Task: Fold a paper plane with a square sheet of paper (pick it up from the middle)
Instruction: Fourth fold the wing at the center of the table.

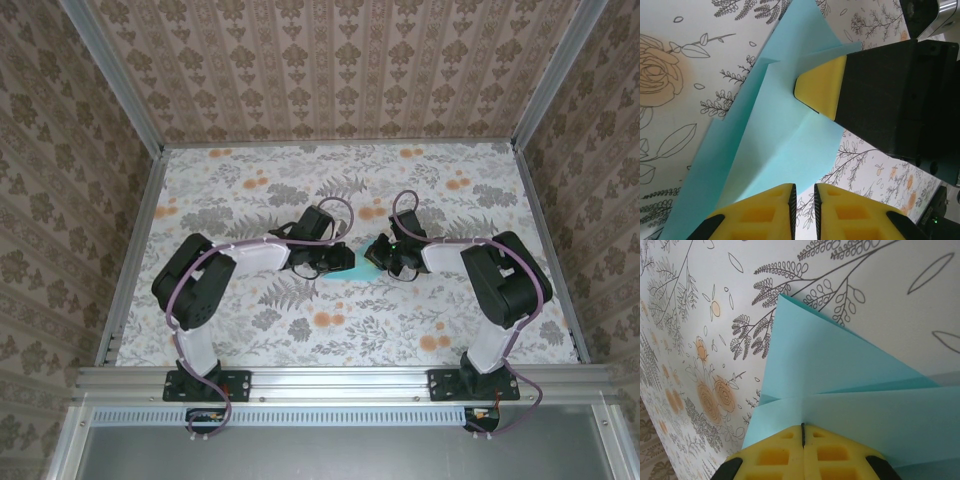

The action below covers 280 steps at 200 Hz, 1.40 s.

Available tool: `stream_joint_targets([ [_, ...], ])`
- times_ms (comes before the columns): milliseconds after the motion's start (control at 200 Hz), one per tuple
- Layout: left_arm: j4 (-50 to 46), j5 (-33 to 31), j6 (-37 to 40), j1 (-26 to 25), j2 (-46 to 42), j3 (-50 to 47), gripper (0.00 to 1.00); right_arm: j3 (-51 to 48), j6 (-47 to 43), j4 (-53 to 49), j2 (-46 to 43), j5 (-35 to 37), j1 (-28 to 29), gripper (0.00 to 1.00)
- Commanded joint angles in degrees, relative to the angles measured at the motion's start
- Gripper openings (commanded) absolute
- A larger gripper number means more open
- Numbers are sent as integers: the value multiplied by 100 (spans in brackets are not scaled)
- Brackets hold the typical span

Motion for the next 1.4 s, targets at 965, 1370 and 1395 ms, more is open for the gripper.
stream_joint_targets([
  [965, 284, -51, -386, 316, 285, -484, 19, -95, 80, -1245, 361, 687, -12, 6],
  [1370, 50, -140, -382, 355, 372, -536, 18, -119, 51, -1295, 383, 714, -11, 6],
  [1395, 35, -149, -374, 356, 381, -536, 17, -120, 43, -1302, 383, 713, -16, 6],
])
